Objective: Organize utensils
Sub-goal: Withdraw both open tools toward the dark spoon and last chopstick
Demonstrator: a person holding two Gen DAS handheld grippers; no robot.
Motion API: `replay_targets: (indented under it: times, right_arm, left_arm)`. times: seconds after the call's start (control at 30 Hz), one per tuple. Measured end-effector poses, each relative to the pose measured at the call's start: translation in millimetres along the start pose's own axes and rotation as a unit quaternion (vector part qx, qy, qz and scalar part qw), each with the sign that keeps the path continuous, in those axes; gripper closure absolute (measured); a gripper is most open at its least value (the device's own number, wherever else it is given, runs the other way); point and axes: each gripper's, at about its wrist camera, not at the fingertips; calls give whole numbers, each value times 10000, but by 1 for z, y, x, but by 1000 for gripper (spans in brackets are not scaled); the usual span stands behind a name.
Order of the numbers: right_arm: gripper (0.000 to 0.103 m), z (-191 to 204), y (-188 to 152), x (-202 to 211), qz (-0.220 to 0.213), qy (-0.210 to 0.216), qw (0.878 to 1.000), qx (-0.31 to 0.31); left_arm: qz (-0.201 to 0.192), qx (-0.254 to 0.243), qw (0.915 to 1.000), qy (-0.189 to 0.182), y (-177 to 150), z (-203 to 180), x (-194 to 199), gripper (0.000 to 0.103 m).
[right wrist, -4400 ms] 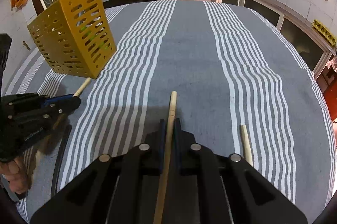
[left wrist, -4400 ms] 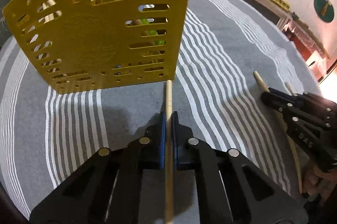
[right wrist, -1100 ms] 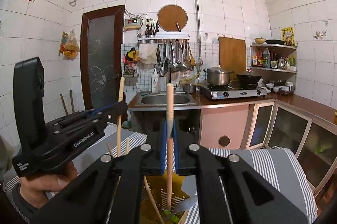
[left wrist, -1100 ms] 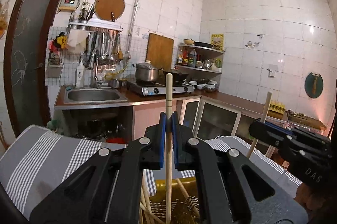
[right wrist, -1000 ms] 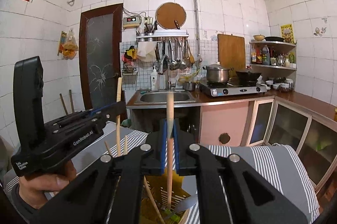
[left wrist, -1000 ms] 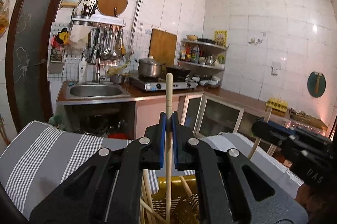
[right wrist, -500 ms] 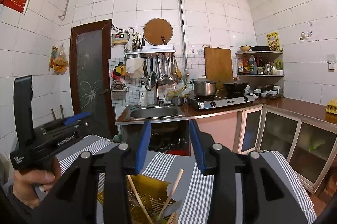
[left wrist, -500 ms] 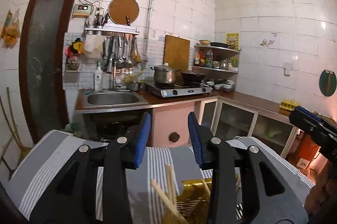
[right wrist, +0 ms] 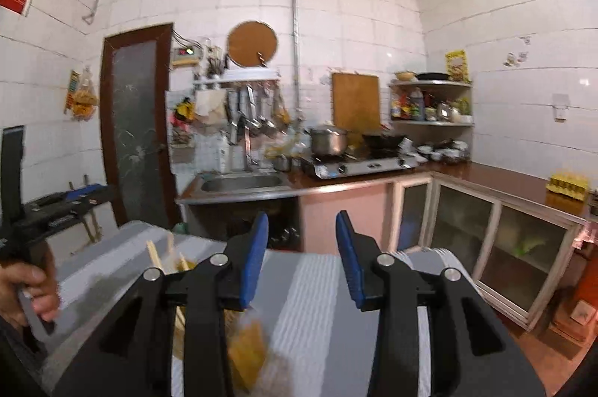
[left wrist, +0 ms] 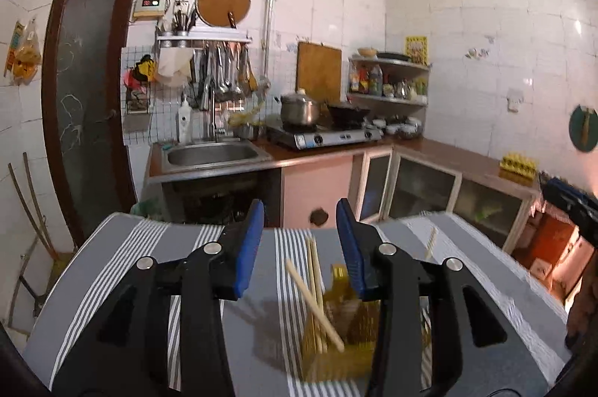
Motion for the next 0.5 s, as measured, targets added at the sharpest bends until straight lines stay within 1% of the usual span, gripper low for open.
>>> replay_targets:
  times: [0.1, 0.23, 0.27, 0.37, 0.5]
  right_arm:
    - [64, -27, -22, 13, 288, -256, 9992, -63]
    - [64, -63, -62, 32, 750, -551, 9954, -216]
    - [64, -71, -75, 37, 888, -614, 9939, -218]
    - [64, -91, -106, 53, 1251, -781, 9888, -249]
    - [64, -107, -145, 72, 1723, -777, 9815, -289]
  left_arm:
    - [218, 108, 9997, -96, -23, -2, 14, 63]
    - [597, 447, 9969, -256, -67, -3, 29, 62]
    - [755, 516, 9952, -341, -81, -5, 31, 62]
    - [1134, 564, 9911, -412, -117, -14, 37, 62]
    - [1629, 601, 9826, -663, -161, -35, 44, 62]
Point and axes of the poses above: each gripper's, at about its wrist camera, not at the fingertips, and x roughly against the way its jaws point, z to its left, y to its top, and after that the axes turned 2 degrees about -y, right-handed
